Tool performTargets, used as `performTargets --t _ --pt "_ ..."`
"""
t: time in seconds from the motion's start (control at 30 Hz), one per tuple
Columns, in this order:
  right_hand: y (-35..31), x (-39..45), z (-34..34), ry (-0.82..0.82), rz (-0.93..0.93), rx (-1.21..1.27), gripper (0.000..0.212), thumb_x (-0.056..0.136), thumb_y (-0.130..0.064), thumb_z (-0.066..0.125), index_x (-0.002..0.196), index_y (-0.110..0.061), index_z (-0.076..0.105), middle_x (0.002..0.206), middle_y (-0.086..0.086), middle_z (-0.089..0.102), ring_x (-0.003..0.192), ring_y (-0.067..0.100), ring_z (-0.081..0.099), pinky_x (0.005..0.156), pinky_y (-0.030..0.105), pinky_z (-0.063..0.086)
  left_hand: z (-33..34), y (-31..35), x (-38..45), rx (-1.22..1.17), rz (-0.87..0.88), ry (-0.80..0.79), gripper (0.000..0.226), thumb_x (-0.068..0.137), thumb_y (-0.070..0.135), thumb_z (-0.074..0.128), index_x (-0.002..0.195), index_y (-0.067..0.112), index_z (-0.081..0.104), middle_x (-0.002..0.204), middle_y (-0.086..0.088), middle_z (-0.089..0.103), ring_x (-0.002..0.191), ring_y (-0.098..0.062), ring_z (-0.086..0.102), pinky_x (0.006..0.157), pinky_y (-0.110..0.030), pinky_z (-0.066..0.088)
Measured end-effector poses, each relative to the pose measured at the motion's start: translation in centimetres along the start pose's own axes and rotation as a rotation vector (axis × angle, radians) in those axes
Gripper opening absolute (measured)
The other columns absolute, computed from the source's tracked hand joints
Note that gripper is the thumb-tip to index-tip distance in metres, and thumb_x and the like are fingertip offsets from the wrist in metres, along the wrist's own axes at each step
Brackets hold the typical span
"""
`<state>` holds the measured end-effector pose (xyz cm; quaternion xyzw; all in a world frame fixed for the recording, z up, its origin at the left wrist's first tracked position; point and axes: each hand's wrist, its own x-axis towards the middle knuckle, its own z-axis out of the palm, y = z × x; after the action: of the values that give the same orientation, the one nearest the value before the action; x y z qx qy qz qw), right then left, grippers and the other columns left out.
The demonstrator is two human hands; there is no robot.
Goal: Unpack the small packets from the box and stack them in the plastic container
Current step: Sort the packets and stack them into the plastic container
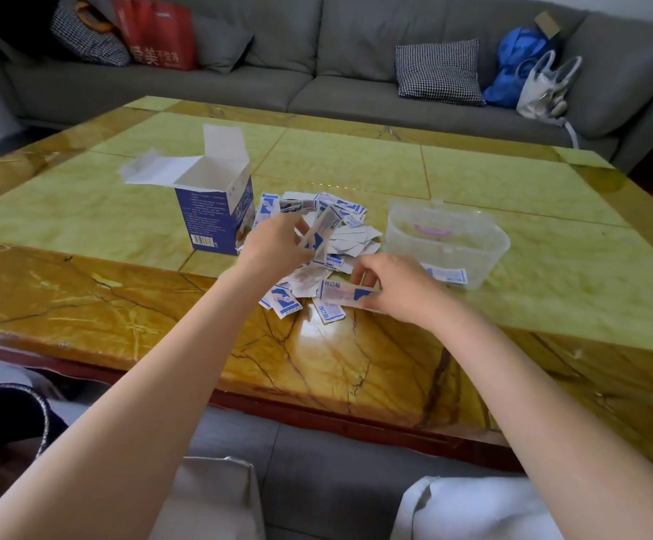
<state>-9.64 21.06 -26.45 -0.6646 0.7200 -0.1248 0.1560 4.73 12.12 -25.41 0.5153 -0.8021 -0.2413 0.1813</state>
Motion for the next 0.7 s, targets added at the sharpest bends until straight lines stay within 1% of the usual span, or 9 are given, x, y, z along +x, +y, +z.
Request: performTargets --t 0.1,0.2,0.27,0.37,0.47,0.53,0.6,0.63,0.7 --pt "-0.1 0.2 -0.6 0.128 0.057 0.19 0.018 0.08 -0.002 0.065 0.085 -0.019 0.059 0.09 0.005 0.066 0.073 0.017 0.06 0.062 0.022 0.044 -0.7 -1.0 -0.7 0.017 -0.009 -0.069 0.03 0.083 0.016 0.065 0.113 0.01 0.061 0.112 -0.009 0.067 0.083 -0.018 0.06 0.066 -0.026 0.05" --pt "-0.7 0.2 -0.9 0.197 0.109 0.584 0.019 0.081 -0.005 0.067 0.093 -0.014 0.055 0.07 0.001 0.063 0.054 0.01 0.055 0.051 0.018 0.039 -1.4 -1.9 -1.6 -0.012 -0.035 -0.166 0.034 0.084 0.016 0.064 0.118 0.011 0.06 0.112 -0.009 0.065 0.084 -0.019 0.058 0.064 -0.023 0.048" --pt "-1.3 0.3 -0.8 0.192 0.143 0.822 0.042 0.082 0.001 0.065 0.117 -0.009 0.045 0.068 0.007 0.061 0.051 0.015 0.053 0.046 0.021 0.038 -1.8 -2.4 -2.1 -0.005 -0.051 -0.223 0.037 0.085 0.017 0.063 0.121 0.013 0.059 0.115 -0.008 0.064 0.087 -0.018 0.057 0.071 -0.026 0.046" --pt "-2.2 0.1 -0.6 0.148 0.153 1.029 0.075 0.081 0.01 0.062 0.139 -0.021 0.025 0.089 0.021 0.061 0.052 0.021 0.06 0.046 0.023 0.048 -2.4 -3.0 -2.8 0.038 -0.068 -0.299 0.035 0.086 0.023 0.063 0.12 0.015 0.061 0.103 -0.003 0.065 0.081 -0.015 0.056 0.069 -0.024 0.044" --pt "-3.0 -0.2 -0.6 0.156 0.077 0.965 0.076 0.081 0.009 0.061 0.135 -0.034 0.029 0.091 0.02 0.062 0.052 0.019 0.066 0.053 0.026 0.056 -2.7 -3.5 -3.0 0.079 -0.068 -0.348 0.028 0.086 0.03 0.062 0.109 0.016 0.066 0.074 0.008 0.057 0.069 -0.011 0.051 0.058 -0.022 0.038" --pt "-3.4 -0.1 -0.4 0.182 -0.006 0.79 0.055 0.084 0.005 0.06 0.122 -0.028 0.041 0.088 0.011 0.064 0.053 0.019 0.067 0.056 0.03 0.058 -2.7 -3.5 -2.9 0.079 -0.069 -0.353 0.018 0.085 0.033 0.062 0.091 0.017 0.068 0.064 0.01 0.052 0.061 -0.008 0.047 0.055 -0.021 0.035" --pt "-3.7 0.0 -0.2 0.193 -0.051 0.677 0.03 0.085 0.002 0.061 0.104 -0.019 0.049 0.091 0.0 0.062 0.054 0.016 0.068 0.055 0.028 0.058 -2.8 -3.4 -3.0 0.082 -0.055 -0.364 0.025 0.085 0.035 0.062 0.066 0.019 0.059 0.056 0.007 0.047 0.053 -0.009 0.041 0.051 -0.021 0.03" --pt "-3.7 0.0 -0.1 0.199 -0.051 0.634 0.022 0.084 0.0 0.061 0.096 -0.016 0.051 0.091 -0.003 0.062 0.051 0.012 0.067 0.052 0.024 0.056 -2.9 -3.3 -3.0 0.086 -0.039 -0.369 0.029 0.085 0.036 0.062 0.062 0.02 0.056 0.056 0.004 0.046 0.052 -0.011 0.039 0.051 -0.021 0.029" --pt "-3.7 0.1 0.1 0.211 -0.039 0.556 0.02 0.083 -0.002 0.063 0.082 -0.017 0.05 0.083 -0.001 0.064 0.041 0.004 0.06 0.043 0.017 0.048 -2.9 -3.2 -3.0 0.095 -0.012 -0.385 0.023 0.084 0.037 0.063 0.07 0.019 0.065 0.064 -0.002 0.056 0.058 -0.014 0.044 0.056 -0.024 0.032"
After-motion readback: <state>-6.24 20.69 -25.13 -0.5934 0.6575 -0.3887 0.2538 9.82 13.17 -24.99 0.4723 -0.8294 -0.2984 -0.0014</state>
